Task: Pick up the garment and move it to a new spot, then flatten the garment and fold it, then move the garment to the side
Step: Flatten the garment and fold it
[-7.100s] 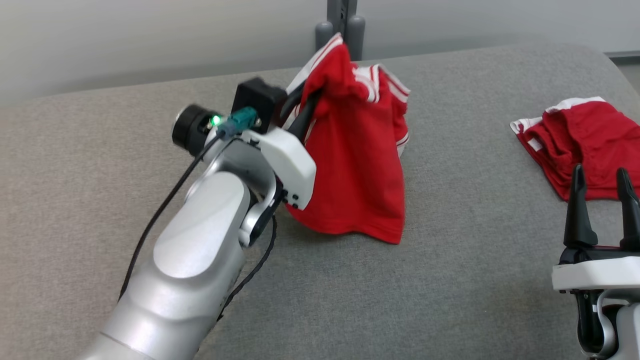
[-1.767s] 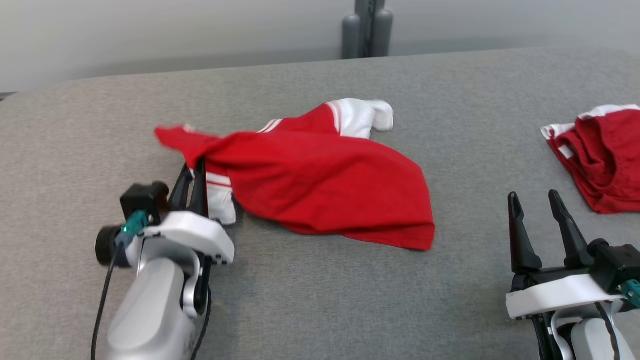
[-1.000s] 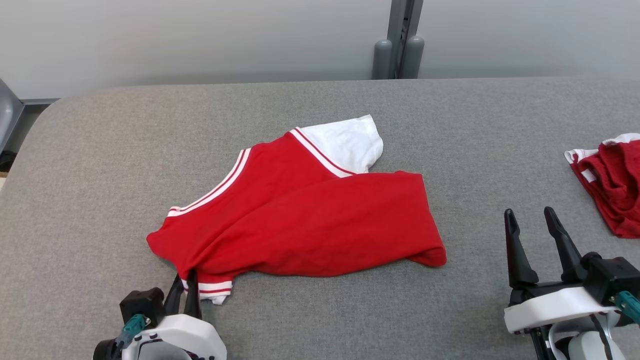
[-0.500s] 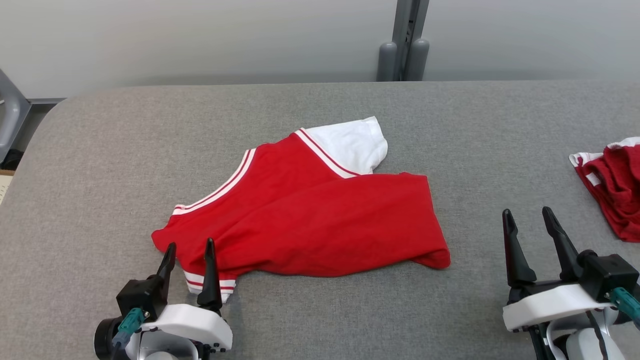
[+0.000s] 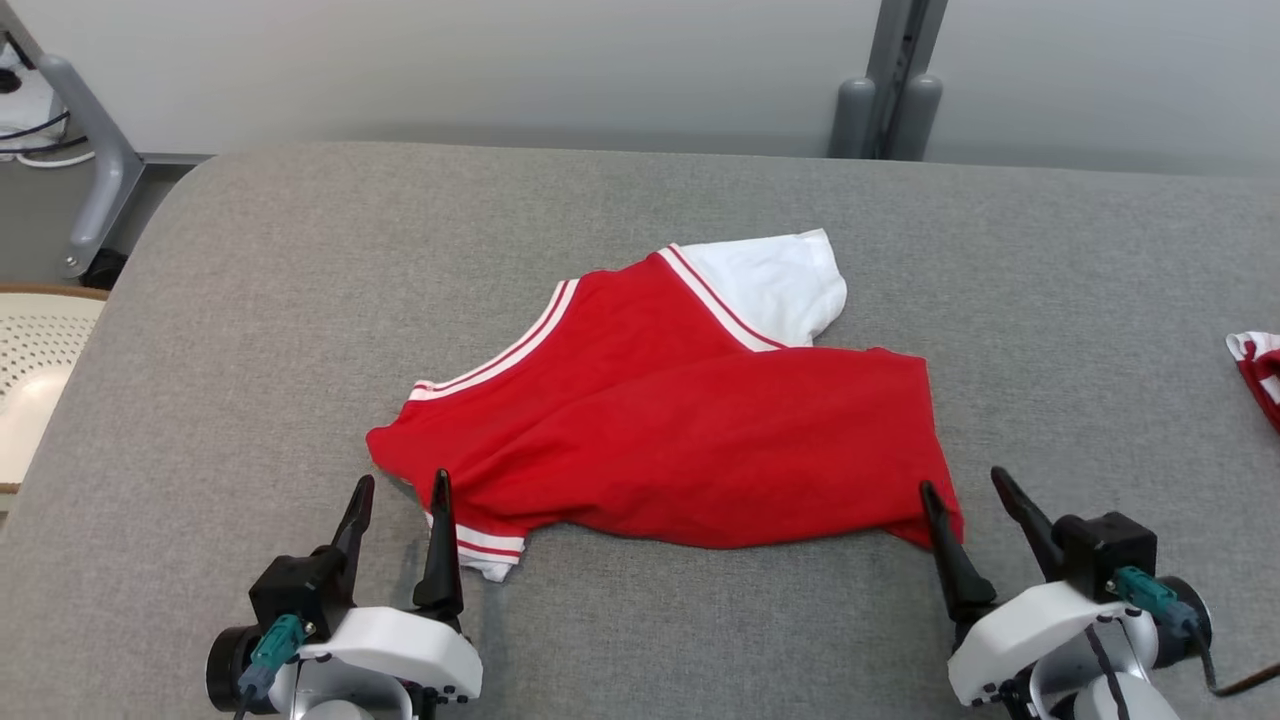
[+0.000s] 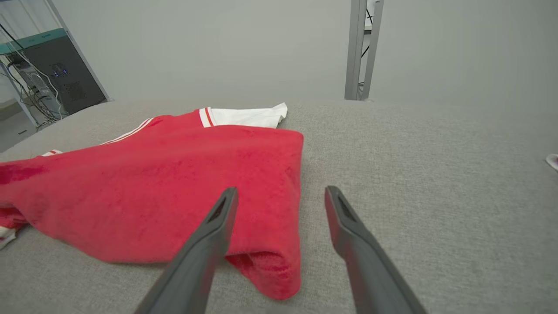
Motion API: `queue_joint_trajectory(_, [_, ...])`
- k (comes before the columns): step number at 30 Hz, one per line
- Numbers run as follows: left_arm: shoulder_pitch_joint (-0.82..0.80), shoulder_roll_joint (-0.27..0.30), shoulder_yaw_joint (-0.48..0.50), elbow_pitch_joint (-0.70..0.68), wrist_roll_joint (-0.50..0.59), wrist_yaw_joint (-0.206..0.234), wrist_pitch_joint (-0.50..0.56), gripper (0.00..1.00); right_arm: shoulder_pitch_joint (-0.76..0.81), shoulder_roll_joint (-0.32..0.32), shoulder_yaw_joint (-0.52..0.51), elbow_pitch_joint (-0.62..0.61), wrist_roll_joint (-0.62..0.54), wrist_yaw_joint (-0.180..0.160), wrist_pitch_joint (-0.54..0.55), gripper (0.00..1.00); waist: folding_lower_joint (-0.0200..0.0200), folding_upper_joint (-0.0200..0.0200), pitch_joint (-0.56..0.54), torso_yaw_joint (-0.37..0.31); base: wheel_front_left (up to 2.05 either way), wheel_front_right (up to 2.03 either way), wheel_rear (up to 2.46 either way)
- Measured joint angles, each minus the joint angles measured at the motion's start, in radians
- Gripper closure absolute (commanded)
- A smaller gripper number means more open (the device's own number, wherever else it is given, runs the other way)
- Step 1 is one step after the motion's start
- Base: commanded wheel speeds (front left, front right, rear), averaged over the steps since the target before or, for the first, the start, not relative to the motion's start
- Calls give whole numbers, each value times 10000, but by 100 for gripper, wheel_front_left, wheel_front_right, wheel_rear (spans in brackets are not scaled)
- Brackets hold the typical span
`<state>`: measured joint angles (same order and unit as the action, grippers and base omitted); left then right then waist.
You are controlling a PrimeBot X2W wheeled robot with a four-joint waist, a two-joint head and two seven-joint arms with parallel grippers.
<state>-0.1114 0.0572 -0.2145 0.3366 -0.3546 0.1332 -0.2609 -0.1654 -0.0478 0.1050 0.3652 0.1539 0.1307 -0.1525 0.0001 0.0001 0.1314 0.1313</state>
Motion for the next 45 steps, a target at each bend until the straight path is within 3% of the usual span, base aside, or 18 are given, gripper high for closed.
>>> queue_joint_trajectory(10, [9,-46,21,-125,10,2,-6,0,-44,-2,-240,1083,-303,0,637,0,0,0,234,453,0,0,0])
queue_joint_trajectory(11, [7,-48,19,-125,12,2,-8,0,-134,-2,-244,1237,-345,0,662,4,-1,-1,256,488,0,0,0])
queue_joint_trajectory(12, [6,-50,21,-125,12,0,-8,0,-222,0,-238,1381,-391,0,681,27,-1,0,277,522,0,0,0])
queue_joint_trajectory(13, [4,-52,25,-125,12,0,-6,0,-314,-2,-244,1501,-395,0,665,69,0,0,298,553,0,0,0])
queue_joint_trajectory(14, [0,-56,29,-125,12,0,-8,0,-403,-6,-215,1613,-399,0,617,89,0,0,318,584,0,0,0])
queue_joint_trajectory(15, [-4,-56,35,-125,12,0,-8,0,-485,-10,-201,1676,-391,0,543,100,0,0,336,609,0,0,0])
queue_joint_trajectory(22, [-4,-69,81,-144,33,0,-8,0,-1071,-437,-299,1432,-33,0,290,100,0,0,379,633,0,0,0])
queue_joint_trajectory(32, [-152,-81,-167,-297,-69,0,-8,0,-2020,-2153,-1283,734,-403,0,1377,100,0,0,597,821,0,0,0])
queue_joint_trajectory(37, [-229,-81,-276,-337,-140,17,-8,0,-2728,-3103,-1340,1254,-456,0,1802,100,0,0,818,969,0,0,0])
queue_joint_trajectory(42, [-321,-81,-299,-305,-136,44,-8,0,-3134,-3287,-805,2021,-274,0,1799,100,0,0,838,943,0,0,0])
queue_joint_trajectory(44, [-320,-82,-326,-276,-136,44,-8,0,-3143,-3233,-698,2286,-134,0,1620,56,0,0,787,895,0,0,0])
queue_joint_trajectory(45, [-319,-81,-328,-267,-123,44,-8,0,-3137,-3187,-642,2393,-86,0,1511,29,0,0,756,859,0,0,0])
